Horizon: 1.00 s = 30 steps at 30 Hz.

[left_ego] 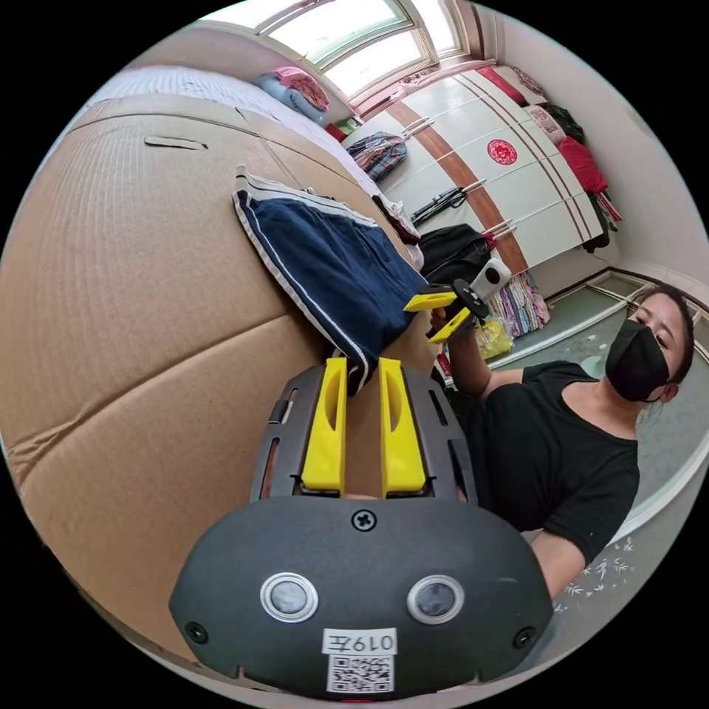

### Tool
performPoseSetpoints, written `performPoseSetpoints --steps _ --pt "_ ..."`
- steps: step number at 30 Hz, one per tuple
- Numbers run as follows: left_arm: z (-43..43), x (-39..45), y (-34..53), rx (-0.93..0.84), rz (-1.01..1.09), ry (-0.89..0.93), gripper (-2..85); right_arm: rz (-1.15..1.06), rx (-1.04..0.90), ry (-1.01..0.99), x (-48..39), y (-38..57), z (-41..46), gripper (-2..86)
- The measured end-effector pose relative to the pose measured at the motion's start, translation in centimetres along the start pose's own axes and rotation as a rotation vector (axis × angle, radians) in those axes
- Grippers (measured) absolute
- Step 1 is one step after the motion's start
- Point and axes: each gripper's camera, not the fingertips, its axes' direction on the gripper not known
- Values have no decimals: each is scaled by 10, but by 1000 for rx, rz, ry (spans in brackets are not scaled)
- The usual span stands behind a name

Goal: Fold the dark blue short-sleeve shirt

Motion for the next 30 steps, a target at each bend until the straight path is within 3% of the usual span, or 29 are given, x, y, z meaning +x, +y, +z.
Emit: performPoseSetpoints --steps 4,13,23,30 --pt "13 -8 -2 -50 -30 17 32 -4 -62 -25 -10 -21 14 135" --pt "26 -22 -14 -184 -101 30 25 -167 -191 209 -85 -77 32 116" --pt "30 -15 -11 -75 71 158 96 -172 -49 221 -150 -126 9 138" --pt "48 -31 -24 -110 33 172 87 -158 -29 220 -190 -159 12 135"
